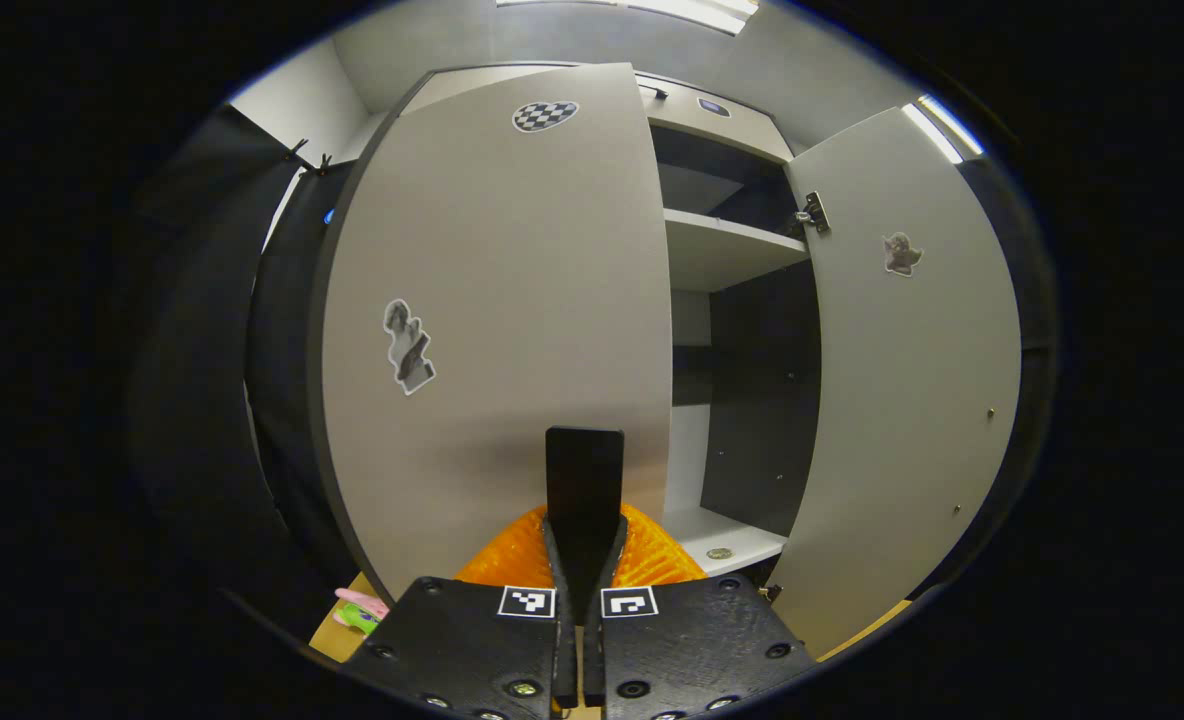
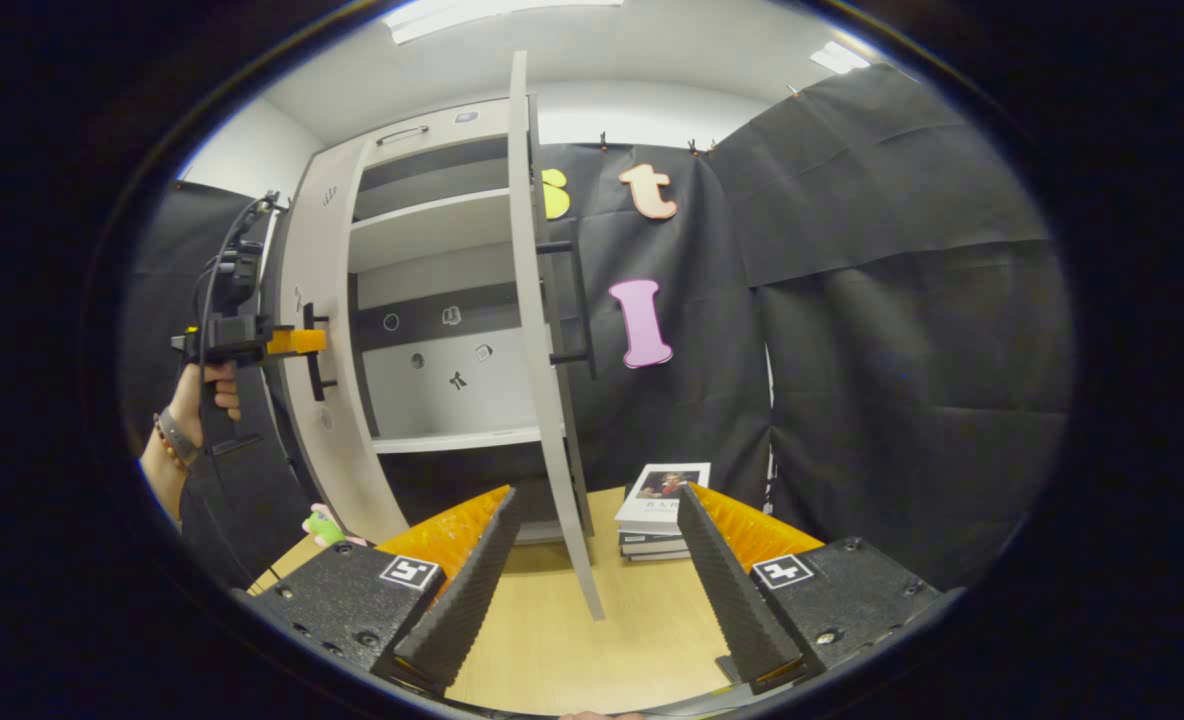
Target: Open the right door of the double-door shoe cabinet with the right hand, and open the left door with the left hand.
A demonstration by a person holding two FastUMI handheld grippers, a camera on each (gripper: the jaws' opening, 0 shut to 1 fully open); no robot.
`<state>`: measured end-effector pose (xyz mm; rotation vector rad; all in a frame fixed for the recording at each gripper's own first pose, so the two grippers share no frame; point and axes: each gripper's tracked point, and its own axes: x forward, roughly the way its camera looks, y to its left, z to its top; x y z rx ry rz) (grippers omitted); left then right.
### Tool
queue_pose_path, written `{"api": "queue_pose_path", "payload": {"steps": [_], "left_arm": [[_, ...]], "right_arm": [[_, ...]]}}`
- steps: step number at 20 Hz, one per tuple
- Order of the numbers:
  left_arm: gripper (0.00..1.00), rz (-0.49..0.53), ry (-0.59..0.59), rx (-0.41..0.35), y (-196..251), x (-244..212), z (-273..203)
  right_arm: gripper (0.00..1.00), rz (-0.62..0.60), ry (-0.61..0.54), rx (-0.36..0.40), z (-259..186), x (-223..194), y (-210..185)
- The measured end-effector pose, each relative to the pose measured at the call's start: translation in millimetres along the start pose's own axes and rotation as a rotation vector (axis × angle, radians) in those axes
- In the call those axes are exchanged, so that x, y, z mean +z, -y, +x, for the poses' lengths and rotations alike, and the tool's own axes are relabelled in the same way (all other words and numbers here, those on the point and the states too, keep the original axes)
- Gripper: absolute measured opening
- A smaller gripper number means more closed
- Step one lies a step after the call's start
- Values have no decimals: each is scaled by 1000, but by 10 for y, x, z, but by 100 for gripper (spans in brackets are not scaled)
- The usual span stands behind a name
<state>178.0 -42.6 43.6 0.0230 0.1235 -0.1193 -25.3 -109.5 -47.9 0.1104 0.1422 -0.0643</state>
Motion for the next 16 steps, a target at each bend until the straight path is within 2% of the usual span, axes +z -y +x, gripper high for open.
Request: {"api": "queue_pose_path", "payload": {"steps": [4, 11, 16], "left_arm": [[2, -9, 11, -1, -189, 3, -309], [2, -11, 27, 61, -593, -4, -828], [1, -14, 27, 73, -805, -15, -991]], "right_arm": [[96, -14, 13, 18, -9, 45, -100], [99, -19, 34, 36, 9, 54, -228], [99, -16, 35, 51, 72, 80, -334]]}}
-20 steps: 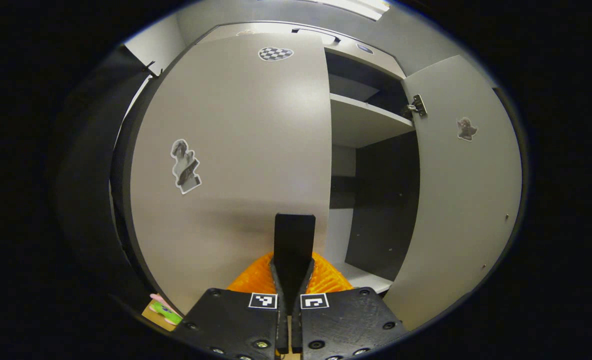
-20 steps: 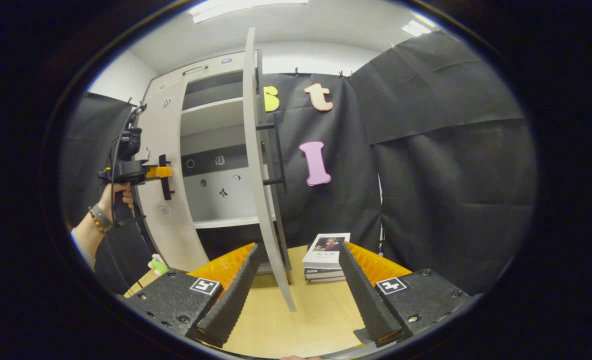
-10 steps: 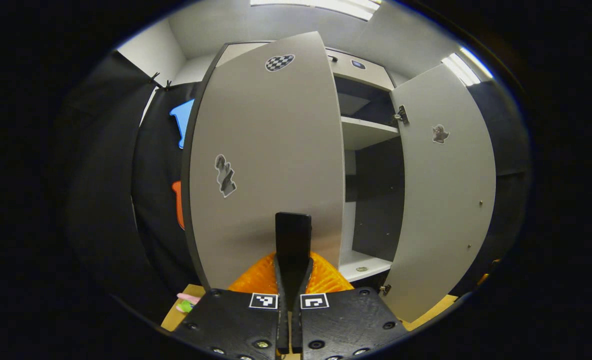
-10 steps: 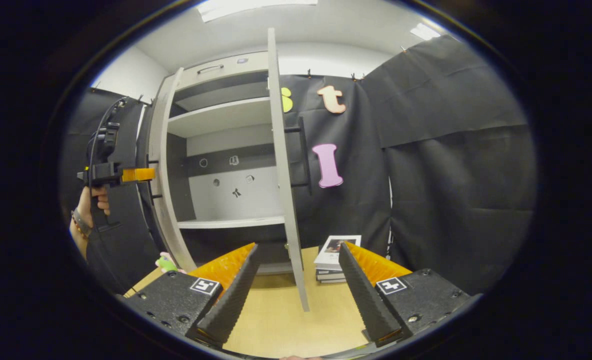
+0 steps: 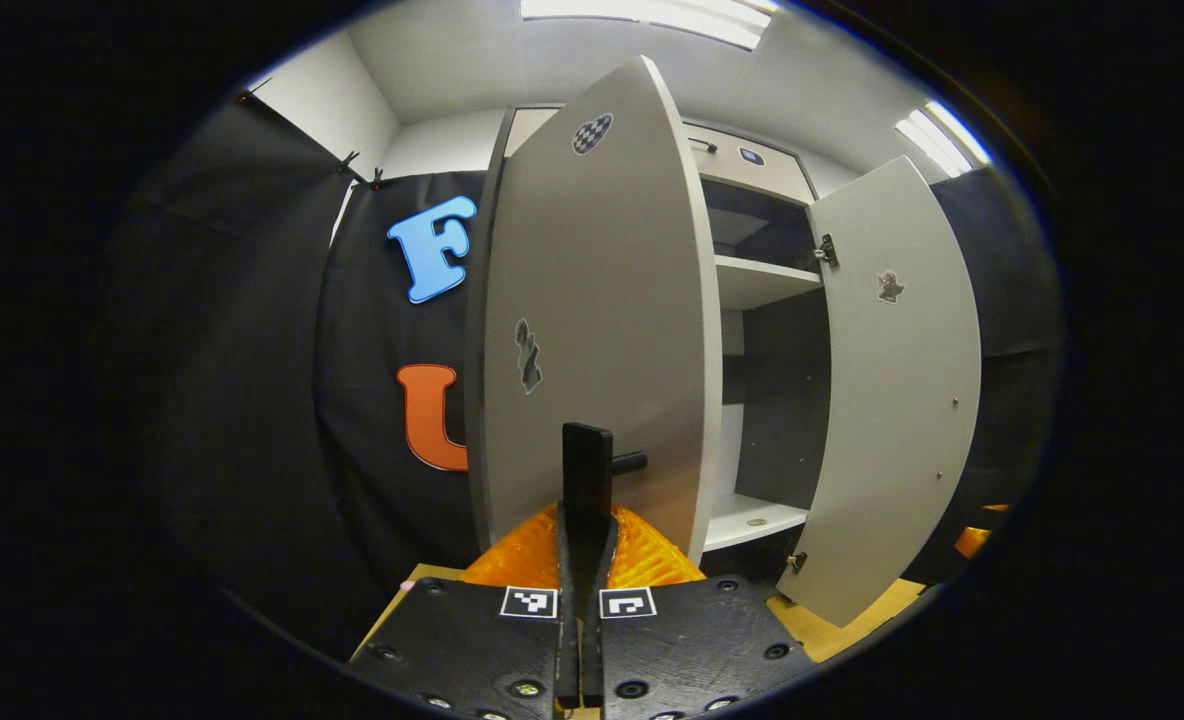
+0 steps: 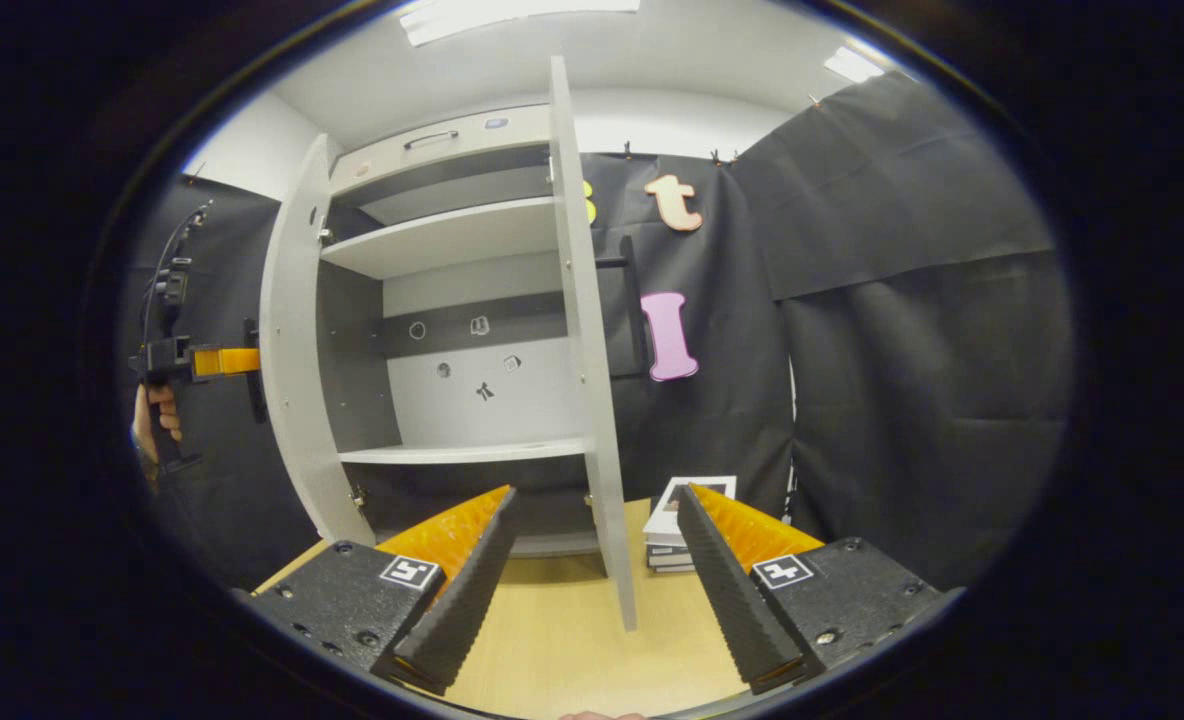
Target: Open the right door of the double-door shoe cabinet with the right hand, and open the left door with the left hand.
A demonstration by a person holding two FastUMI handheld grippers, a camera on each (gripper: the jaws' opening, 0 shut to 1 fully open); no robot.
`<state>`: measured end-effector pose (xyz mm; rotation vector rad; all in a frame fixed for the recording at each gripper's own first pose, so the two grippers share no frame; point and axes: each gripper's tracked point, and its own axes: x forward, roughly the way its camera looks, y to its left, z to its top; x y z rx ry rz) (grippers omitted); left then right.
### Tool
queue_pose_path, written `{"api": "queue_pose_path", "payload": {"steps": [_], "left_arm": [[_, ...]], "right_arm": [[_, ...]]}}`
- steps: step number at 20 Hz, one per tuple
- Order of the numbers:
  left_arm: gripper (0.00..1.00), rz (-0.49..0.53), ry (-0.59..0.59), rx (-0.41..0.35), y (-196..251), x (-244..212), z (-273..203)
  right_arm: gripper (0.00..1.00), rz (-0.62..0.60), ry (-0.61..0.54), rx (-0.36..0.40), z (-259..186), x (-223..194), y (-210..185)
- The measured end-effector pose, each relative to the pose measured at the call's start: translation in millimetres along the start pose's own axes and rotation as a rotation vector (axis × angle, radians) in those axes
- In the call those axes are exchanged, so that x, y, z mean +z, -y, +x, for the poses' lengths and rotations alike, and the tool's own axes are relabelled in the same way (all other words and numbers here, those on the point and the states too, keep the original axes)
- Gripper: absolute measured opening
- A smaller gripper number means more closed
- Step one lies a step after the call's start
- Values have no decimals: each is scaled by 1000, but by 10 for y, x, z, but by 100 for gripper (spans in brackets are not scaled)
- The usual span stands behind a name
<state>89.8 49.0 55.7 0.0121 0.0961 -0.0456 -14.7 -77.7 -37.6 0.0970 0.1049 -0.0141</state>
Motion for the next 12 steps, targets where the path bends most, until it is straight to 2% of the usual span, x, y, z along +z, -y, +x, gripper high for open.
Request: {"api": "queue_pose_path", "payload": {"steps": [4, 10, 12], "left_arm": [[1, 64, 28, 71, -246, 38, -108], [0, 33, 30, 201, -967, 11, -236], [0, -8, 41, 159, -1061, 21, -243]], "right_arm": [[99, -6, -8, 11, 51, -36, -91], [99, -25, -15, 3, 196, -56, -180], [99, -29, -16, 7, 234, -59, -222]]}}
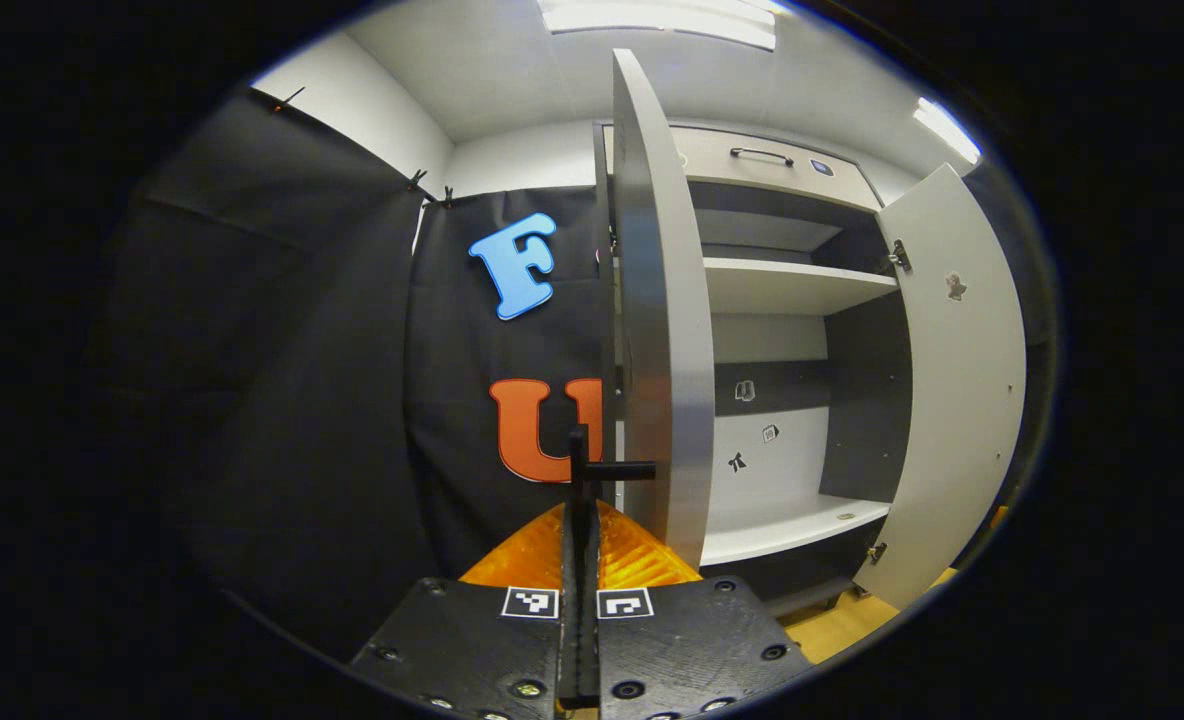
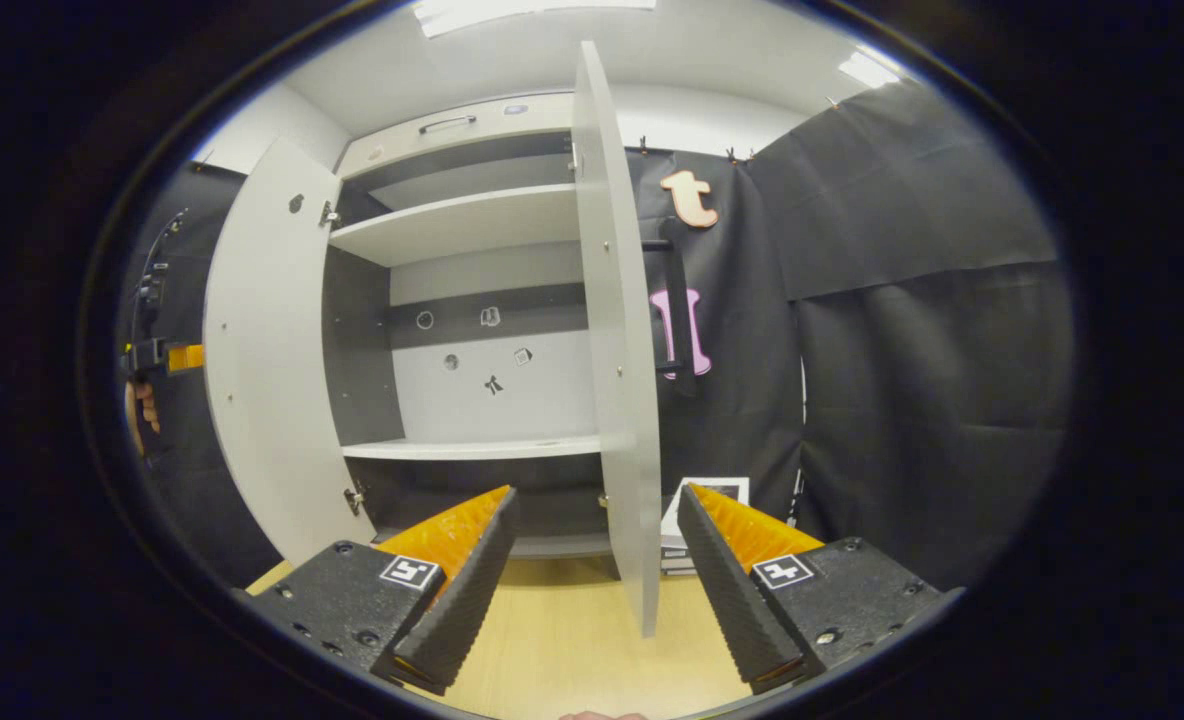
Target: Open the right door of the double-door shoe cabinet with the right hand, and open the left door with the left hand.
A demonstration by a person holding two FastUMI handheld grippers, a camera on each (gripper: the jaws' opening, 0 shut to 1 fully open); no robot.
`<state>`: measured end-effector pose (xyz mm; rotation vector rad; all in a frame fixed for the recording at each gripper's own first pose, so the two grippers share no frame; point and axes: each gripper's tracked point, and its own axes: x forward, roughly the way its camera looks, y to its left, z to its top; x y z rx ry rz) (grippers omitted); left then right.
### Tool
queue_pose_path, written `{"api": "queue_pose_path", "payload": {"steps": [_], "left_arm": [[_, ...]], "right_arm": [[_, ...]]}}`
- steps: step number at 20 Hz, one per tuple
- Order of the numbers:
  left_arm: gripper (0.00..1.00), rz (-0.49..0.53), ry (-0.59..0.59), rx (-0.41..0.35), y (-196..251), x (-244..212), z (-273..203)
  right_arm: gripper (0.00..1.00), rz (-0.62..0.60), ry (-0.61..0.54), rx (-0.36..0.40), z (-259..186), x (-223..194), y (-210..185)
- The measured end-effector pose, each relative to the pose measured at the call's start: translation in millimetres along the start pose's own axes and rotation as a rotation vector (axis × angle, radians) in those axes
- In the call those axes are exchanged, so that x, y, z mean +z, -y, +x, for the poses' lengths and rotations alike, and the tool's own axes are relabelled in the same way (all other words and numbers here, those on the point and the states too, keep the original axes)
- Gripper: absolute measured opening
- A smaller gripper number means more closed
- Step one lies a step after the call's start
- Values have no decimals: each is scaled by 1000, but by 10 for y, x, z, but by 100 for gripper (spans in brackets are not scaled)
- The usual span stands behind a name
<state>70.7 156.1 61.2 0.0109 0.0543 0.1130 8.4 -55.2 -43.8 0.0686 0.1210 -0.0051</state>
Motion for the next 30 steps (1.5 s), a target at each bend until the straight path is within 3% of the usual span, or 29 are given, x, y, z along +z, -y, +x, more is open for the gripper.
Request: {"api": "queue_pose_path", "payload": {"steps": [4, 9, 12, 17, 18, 21, 22, 23, 24, 26, 30], "left_arm": [[0, 5, 17, -60, -67, -15, 27], [0, 36, 24, -6, -114, -132, -568], [0, -63, 16, -72, 442, -395, -960], [0, -135, -70, -158, 1340, -1128, -934], [16, -128, -77, -150, 1405, -1208, -913], [22, -147, -111, -196, 1628, -1413, -899], [46, -163, -108, -224, 1708, -1447, -898], [49, -173, -98, -232, 1726, -1444, -930], [81, -170, -84, -219, 1711, -1440, -922], [88, -116, -79, -155, 1608, -1464, -906], [92, -51, -30, -121, 1530, -1388, -906]], "right_arm": [[99, -12, -9, 0, 76, 0, -86], [99, -4, 10, 45, 93, 46, -261], [99, -14, 38, 73, 56, 86, -367], [99, -46, 41, 138, -29, 58, -636], [99, -49, 42, 139, -54, 52, -640], [99, -45, 38, 142, -135, 2, -644], [99, -44, 39, 141, -159, -7, -639], [99, -46, 39, 135, -183, -19, -618], [99, -49, 39, 125, -183, -30, -585], [96, -52, 28, 108, -188, -83, -519], [99, -29, 8, 97, -170, -133, -461]]}}
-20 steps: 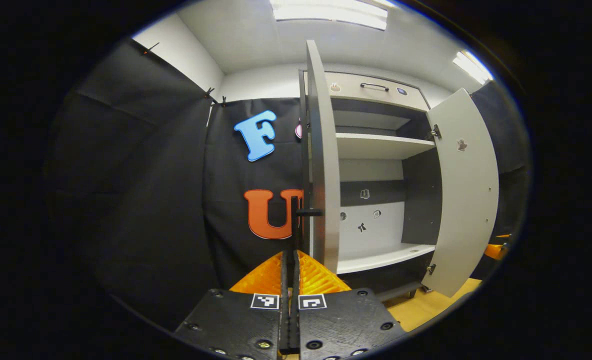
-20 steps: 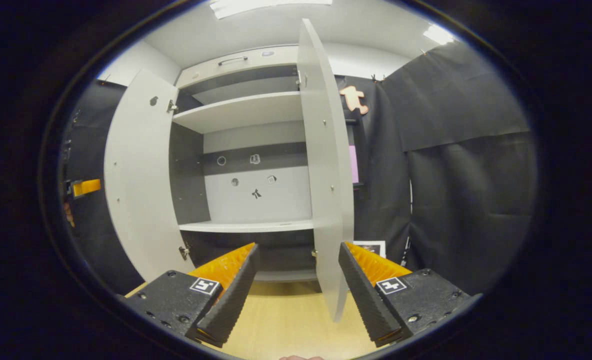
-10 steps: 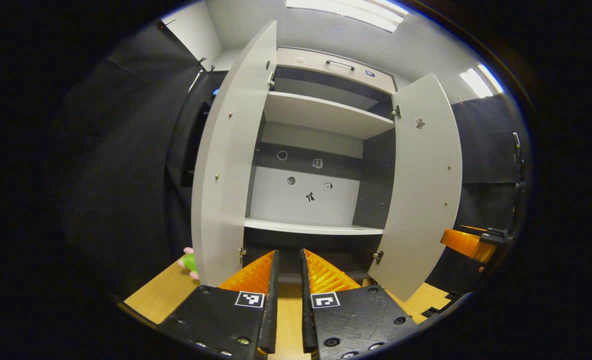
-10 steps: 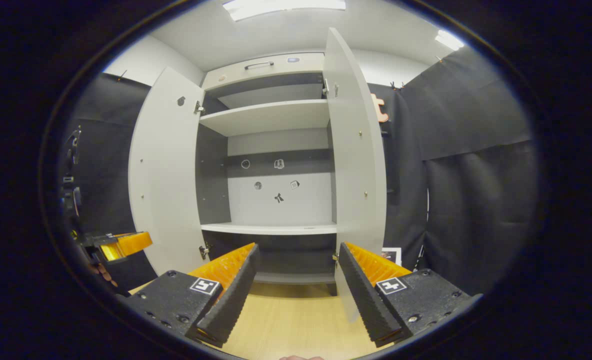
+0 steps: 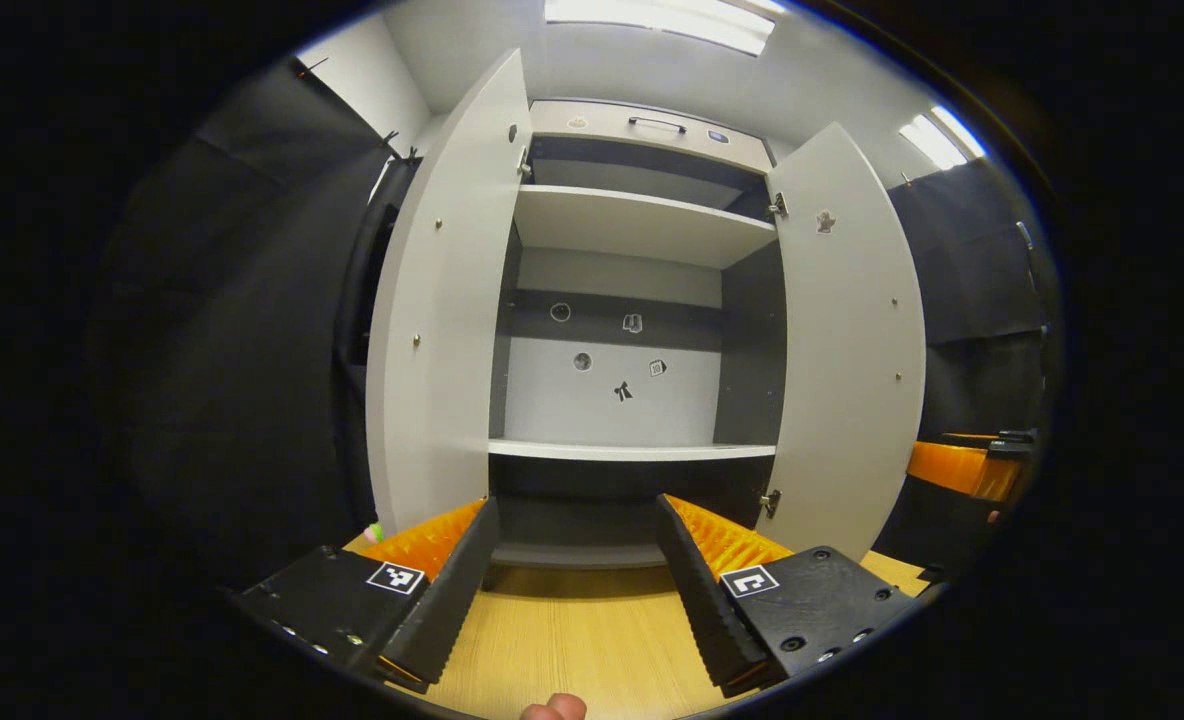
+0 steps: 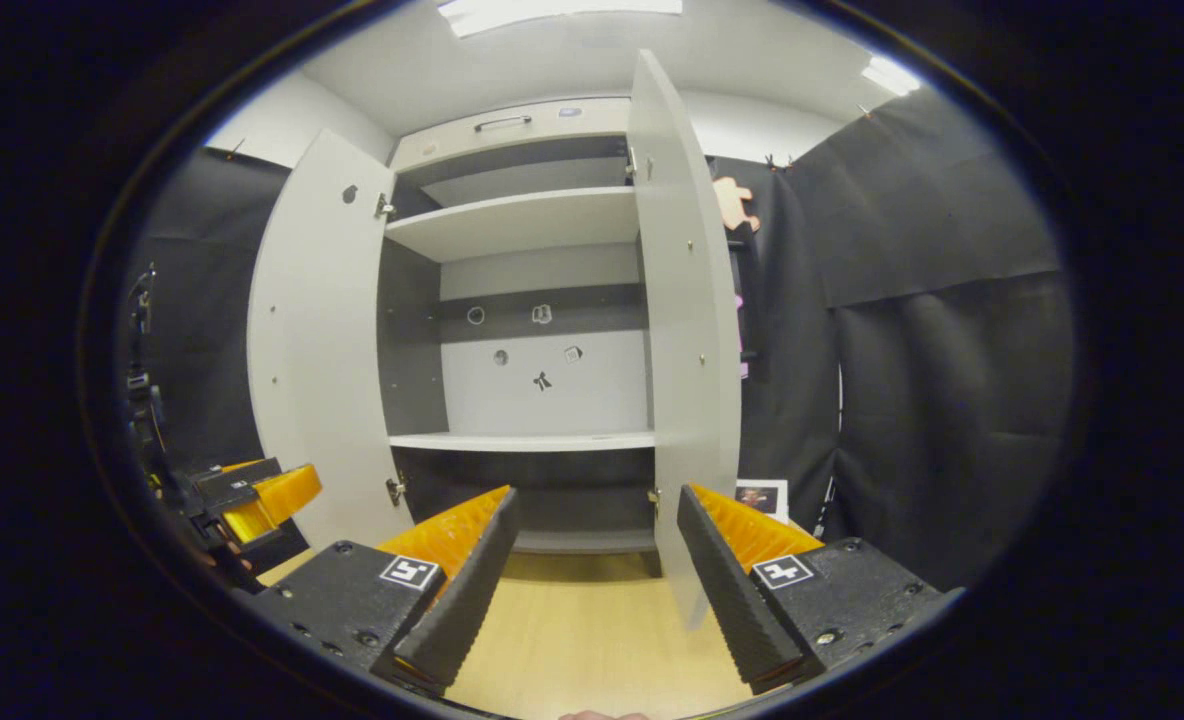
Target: Open the right door of the double-door shoe cabinet with the right hand, and open the left door with the left hand.
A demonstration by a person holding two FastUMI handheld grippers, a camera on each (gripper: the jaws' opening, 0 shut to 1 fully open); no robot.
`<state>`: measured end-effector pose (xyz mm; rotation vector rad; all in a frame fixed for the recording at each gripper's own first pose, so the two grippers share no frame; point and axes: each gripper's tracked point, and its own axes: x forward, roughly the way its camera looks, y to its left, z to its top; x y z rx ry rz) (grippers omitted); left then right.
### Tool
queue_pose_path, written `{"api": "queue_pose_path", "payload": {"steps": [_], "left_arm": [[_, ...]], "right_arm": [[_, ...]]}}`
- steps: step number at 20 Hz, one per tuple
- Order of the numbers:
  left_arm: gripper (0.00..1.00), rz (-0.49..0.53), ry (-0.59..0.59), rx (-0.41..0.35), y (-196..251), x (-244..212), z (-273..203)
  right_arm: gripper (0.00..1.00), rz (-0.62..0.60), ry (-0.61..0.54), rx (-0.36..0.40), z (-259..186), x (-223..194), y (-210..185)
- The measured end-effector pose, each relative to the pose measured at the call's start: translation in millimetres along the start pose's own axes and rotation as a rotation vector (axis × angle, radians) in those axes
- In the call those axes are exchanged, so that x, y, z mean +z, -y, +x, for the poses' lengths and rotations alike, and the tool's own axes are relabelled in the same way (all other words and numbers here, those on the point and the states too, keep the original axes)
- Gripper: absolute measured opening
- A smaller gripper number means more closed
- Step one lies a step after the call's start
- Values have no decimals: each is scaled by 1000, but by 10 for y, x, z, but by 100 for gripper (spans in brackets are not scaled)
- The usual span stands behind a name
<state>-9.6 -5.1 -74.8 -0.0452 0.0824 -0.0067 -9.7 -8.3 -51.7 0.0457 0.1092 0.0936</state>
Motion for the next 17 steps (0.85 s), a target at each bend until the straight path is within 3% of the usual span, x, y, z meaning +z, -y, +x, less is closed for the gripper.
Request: {"api": "queue_pose_path", "payload": {"steps": [8, 17], "left_arm": [[92, 7, 42, 38, -116, 255, -12], [92, 39, 64, -11, 43, 371, 62]], "right_arm": [[96, -5, 49, -7, 48, 189, -2], [99, -11, 58, 2, 53, 247, -76]]}}
